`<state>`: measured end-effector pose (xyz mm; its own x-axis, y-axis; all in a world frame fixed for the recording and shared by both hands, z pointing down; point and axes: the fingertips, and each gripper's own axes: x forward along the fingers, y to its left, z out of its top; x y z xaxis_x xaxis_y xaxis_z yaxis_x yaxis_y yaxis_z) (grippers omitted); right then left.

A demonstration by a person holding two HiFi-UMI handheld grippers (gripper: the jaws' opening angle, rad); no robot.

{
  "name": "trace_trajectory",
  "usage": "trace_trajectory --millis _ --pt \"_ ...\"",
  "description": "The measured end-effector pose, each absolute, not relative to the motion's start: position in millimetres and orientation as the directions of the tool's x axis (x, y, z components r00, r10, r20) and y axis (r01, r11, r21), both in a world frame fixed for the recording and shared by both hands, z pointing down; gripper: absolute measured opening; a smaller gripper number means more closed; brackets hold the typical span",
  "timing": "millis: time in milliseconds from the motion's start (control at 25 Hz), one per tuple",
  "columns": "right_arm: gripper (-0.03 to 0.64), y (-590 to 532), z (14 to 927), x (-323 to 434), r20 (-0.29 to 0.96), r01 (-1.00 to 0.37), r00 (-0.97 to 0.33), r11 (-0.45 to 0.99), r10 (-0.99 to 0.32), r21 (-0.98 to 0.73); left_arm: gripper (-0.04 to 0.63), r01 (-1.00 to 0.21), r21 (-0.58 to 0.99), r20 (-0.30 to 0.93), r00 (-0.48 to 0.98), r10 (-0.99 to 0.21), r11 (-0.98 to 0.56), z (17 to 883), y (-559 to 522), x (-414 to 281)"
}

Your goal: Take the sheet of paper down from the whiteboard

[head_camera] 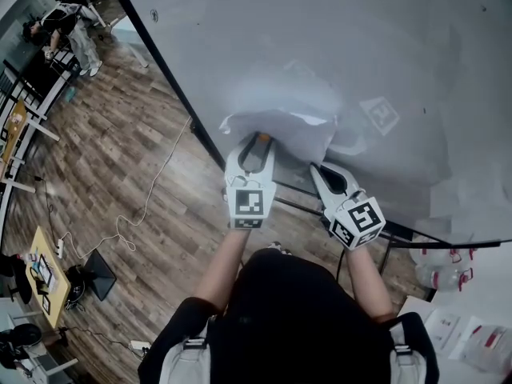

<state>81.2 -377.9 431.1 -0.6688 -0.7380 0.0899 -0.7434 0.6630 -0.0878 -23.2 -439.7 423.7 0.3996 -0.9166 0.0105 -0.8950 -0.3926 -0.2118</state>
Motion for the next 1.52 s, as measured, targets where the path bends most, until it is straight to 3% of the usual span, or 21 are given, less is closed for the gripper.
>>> trace_trajectory --millis 1520 --pt "0.005 -345 459 94 0.097 -0.735 -0.675 0.656 -0.731 -0.171 0.133 -0.896 -0.179 0.032 0.407 -0.913 -0.405 440 -390 -24"
